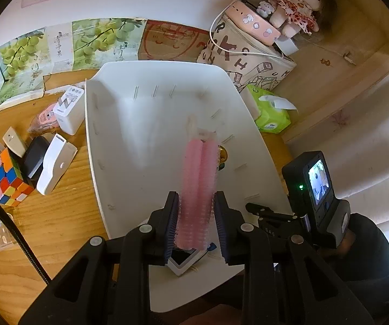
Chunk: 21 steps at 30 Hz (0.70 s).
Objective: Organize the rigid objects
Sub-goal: 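Lift the pink rollers and carry them over the tray with the left tool, then open the left tool to drop the pink rollers into the tray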
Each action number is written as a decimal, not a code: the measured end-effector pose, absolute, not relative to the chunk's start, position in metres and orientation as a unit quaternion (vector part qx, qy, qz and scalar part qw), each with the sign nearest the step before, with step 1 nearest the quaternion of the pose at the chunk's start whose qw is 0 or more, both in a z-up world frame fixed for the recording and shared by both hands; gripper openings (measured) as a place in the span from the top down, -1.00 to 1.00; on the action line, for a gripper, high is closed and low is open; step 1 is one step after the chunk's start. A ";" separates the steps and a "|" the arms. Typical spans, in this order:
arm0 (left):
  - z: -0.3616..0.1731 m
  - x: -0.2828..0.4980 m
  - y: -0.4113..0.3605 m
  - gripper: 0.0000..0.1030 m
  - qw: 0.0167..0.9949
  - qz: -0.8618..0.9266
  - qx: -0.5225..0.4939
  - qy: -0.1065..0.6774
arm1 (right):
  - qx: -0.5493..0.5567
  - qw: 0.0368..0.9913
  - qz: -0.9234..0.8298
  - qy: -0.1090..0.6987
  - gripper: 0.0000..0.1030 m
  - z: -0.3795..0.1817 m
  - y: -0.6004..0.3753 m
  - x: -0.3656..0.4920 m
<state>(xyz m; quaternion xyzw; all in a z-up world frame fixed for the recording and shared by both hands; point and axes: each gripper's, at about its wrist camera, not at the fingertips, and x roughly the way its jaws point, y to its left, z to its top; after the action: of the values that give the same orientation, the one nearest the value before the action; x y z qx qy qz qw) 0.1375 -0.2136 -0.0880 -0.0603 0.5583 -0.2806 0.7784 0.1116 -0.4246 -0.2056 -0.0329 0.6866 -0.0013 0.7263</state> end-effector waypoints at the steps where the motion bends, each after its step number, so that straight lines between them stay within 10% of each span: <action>1: -0.088 0.138 -0.213 0.43 0.779 -0.279 -0.061 0.558 | -0.033 0.726 -0.001 0.687 0.75 -0.206 -0.425 0.112; 4: -0.087 0.138 -0.209 0.40 0.783 -0.273 -0.062 0.555 | -0.033 0.727 -0.001 0.686 0.75 -0.206 -0.424 0.111; 11: -0.081 0.138 -0.190 -0.39 0.811 -0.231 -0.070 0.534 | -0.032 0.730 -0.001 0.682 0.75 -0.206 -0.424 0.109; 21: -0.081 0.139 -0.141 -0.57 0.833 -0.151 -0.103 0.523 | -0.043 0.730 -0.006 0.682 0.75 -0.206 -0.419 0.107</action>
<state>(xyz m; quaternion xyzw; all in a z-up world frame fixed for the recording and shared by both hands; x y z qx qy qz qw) 0.1395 -0.1413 -0.0811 -0.1029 0.5228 -0.1507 0.8327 0.1073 -0.4188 -0.2059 -0.0429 0.6815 -0.0064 0.7305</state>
